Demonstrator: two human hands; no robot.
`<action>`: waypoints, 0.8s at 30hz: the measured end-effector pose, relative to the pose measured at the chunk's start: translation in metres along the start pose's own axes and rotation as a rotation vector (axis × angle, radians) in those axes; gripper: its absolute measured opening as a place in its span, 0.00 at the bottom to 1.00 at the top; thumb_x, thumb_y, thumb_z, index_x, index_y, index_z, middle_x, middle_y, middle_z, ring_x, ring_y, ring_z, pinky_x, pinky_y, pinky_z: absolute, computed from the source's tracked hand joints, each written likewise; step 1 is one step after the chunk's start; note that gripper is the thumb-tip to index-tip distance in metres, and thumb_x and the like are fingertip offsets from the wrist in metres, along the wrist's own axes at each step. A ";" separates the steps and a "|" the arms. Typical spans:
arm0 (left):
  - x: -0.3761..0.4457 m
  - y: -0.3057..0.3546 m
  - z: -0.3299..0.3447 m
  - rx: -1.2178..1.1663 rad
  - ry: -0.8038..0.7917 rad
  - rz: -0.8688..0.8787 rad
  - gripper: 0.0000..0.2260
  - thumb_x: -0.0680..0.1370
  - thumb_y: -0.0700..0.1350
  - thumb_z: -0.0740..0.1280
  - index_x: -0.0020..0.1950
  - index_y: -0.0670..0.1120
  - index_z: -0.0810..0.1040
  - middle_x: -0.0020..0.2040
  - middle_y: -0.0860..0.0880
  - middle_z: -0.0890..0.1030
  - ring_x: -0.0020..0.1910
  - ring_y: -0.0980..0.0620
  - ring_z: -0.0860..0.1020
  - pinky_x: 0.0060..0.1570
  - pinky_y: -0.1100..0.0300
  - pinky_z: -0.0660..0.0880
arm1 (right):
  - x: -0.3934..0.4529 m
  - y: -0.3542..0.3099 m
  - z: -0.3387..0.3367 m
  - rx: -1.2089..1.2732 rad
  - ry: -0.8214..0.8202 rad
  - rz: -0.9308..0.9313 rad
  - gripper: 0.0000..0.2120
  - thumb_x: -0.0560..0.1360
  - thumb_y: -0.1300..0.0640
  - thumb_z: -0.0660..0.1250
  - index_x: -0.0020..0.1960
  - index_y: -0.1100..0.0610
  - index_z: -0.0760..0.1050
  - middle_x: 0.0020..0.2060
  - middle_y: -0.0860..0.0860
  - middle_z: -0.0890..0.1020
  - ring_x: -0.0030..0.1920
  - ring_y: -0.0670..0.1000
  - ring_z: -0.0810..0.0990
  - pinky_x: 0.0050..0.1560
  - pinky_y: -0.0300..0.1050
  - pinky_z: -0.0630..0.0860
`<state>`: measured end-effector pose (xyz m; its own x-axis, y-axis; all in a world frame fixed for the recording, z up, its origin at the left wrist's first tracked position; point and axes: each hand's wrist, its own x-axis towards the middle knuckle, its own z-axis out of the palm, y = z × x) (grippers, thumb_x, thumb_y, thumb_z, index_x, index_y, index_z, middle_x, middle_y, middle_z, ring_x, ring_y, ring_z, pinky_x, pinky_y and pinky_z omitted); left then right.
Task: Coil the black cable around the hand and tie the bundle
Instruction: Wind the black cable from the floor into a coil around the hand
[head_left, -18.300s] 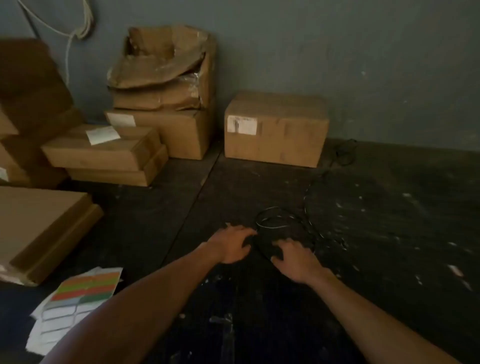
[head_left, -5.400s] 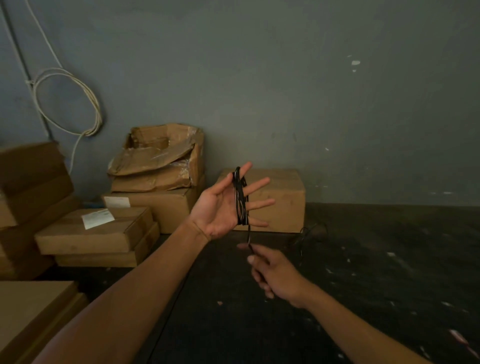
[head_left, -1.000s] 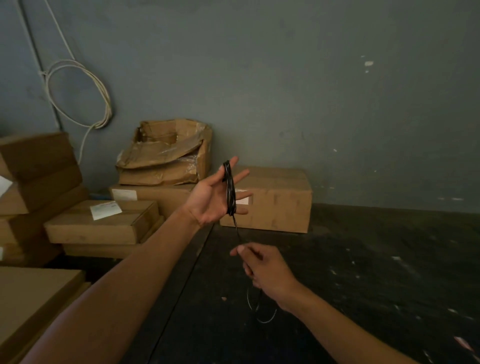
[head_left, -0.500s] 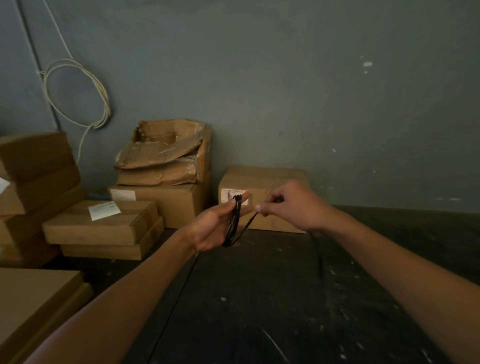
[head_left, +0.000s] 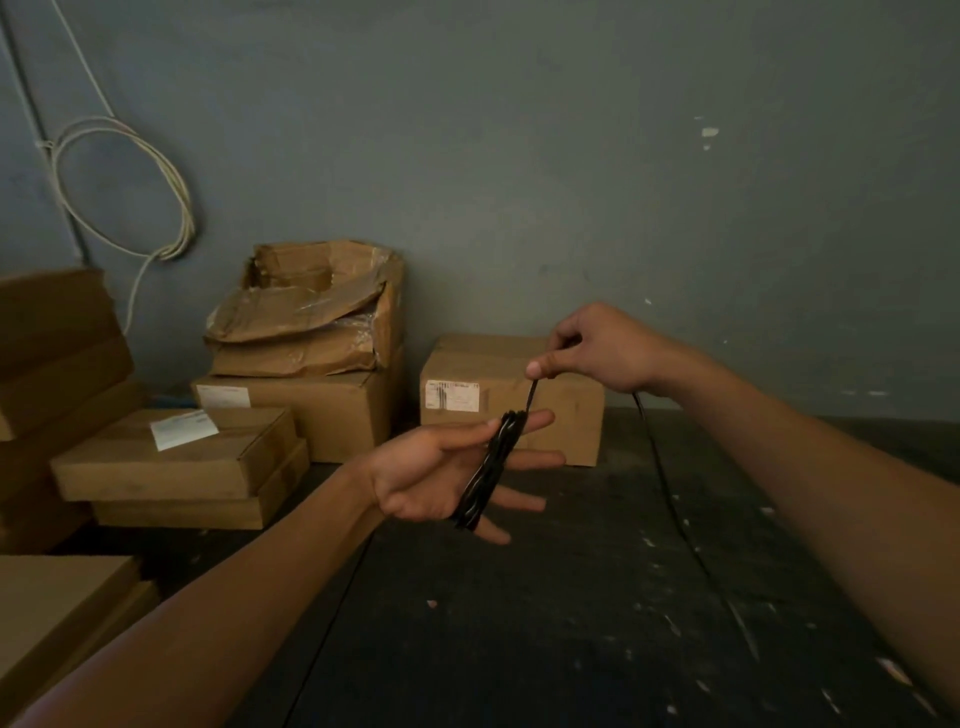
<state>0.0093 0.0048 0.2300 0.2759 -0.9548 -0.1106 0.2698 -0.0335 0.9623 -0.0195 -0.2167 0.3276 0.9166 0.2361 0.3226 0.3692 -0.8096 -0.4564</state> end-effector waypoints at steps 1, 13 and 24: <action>0.000 0.002 0.003 -0.027 -0.041 0.016 0.23 0.81 0.54 0.56 0.78 0.59 0.61 0.79 0.46 0.61 0.76 0.34 0.59 0.69 0.26 0.53 | -0.001 0.003 0.001 0.057 0.007 -0.002 0.15 0.71 0.46 0.73 0.43 0.60 0.82 0.37 0.52 0.84 0.38 0.45 0.81 0.39 0.50 0.76; 0.009 0.018 0.022 -0.128 -0.179 0.235 0.24 0.83 0.53 0.54 0.79 0.57 0.56 0.80 0.44 0.55 0.75 0.30 0.53 0.66 0.25 0.53 | -0.027 0.041 0.076 0.779 -0.019 0.072 0.14 0.81 0.50 0.59 0.49 0.56 0.79 0.29 0.45 0.75 0.29 0.44 0.69 0.28 0.36 0.69; -0.001 0.055 0.013 -0.193 0.148 0.502 0.22 0.80 0.55 0.53 0.75 0.58 0.64 0.76 0.44 0.67 0.71 0.29 0.65 0.62 0.25 0.61 | -0.064 0.023 0.152 0.836 -0.132 0.163 0.13 0.80 0.44 0.57 0.49 0.46 0.79 0.29 0.44 0.74 0.30 0.44 0.70 0.30 0.39 0.69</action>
<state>0.0115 -0.0003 0.2864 0.5368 -0.7874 0.3030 0.2319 0.4830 0.8444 -0.0464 -0.1692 0.1705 0.9592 0.2538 0.1247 0.1758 -0.1898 -0.9660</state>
